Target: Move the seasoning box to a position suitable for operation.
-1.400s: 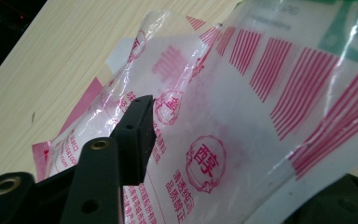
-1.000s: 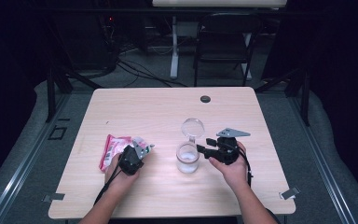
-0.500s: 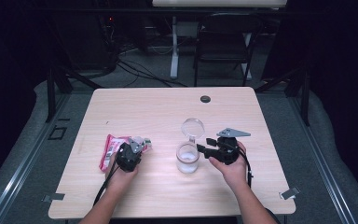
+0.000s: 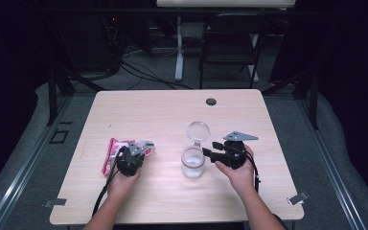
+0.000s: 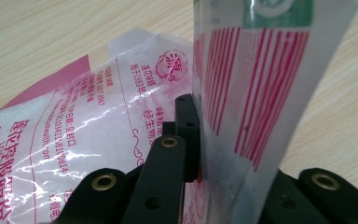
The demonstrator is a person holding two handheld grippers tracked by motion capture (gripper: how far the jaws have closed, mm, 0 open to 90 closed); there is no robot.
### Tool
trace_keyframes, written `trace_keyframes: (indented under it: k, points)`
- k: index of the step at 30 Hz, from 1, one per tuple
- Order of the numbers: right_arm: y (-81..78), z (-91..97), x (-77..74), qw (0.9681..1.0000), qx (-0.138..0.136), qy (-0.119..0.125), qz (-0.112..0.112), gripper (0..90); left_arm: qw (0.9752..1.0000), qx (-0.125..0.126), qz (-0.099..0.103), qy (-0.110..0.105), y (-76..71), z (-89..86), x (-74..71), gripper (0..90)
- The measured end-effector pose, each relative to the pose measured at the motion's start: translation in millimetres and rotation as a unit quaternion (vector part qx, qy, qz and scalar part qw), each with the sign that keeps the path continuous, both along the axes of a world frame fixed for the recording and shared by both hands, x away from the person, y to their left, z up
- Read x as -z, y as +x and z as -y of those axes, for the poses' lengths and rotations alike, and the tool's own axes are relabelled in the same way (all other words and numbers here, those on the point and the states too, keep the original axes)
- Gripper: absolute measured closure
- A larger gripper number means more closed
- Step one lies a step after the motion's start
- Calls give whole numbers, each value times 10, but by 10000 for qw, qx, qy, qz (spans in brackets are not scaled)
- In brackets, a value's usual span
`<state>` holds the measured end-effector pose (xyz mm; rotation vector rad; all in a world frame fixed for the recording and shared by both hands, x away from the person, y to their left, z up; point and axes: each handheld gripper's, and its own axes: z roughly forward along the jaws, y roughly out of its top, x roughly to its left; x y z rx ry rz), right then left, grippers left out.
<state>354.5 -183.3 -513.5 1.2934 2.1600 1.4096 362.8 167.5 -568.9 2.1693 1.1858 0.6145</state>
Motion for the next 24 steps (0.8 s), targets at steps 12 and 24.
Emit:
trace_keyframes:
  k: [12, 24]
  points:
    - [9, 11, -1, 10000, -30, -43, -36, 462, 9991, 96, -223, -347, 14, -89, -41, 900]
    - [-48, 84, 24, 10000, 72, -4, -43, 462, 9938, 124, -484, -995, 61, -302, -229, 900]
